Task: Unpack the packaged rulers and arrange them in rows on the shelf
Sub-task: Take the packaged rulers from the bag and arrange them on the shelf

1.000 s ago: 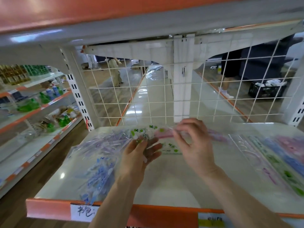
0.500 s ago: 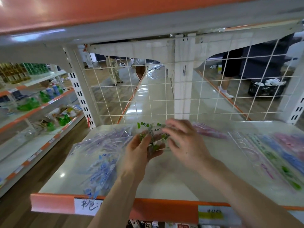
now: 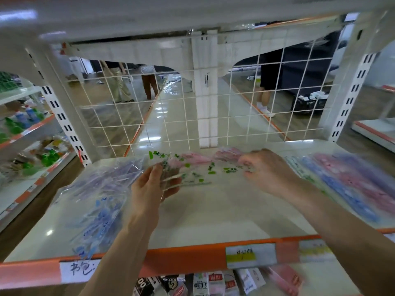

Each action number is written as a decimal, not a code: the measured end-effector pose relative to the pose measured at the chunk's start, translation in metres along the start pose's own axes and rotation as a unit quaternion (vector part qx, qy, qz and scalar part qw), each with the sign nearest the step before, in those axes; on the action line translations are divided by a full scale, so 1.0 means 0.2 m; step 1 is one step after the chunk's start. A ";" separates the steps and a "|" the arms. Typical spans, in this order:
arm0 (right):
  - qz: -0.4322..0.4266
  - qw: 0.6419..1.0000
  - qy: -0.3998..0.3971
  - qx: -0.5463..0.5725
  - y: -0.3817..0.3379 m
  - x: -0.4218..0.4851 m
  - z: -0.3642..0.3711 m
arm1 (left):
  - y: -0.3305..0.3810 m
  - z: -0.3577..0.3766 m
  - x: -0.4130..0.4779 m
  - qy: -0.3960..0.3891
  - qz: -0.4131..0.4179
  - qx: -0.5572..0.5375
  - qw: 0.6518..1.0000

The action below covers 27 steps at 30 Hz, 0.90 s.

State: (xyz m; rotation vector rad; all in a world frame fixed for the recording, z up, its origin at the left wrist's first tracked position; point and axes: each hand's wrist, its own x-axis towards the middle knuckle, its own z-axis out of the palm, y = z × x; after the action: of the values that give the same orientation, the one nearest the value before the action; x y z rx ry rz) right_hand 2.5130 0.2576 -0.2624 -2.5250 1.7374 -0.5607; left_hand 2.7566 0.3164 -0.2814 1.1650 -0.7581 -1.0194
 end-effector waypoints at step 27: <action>-0.061 0.956 -0.015 0.287 -0.29 0.07 0.03 | 0.04 0.02 -0.03 -0.076 -0.026 -0.049 0.996</action>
State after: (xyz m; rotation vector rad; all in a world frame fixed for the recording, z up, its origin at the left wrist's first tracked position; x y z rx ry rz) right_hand 2.5706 0.2662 -0.2515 -2.2083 1.1808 -0.8768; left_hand 2.7528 0.3214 -0.2731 1.0360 -0.7903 -1.1862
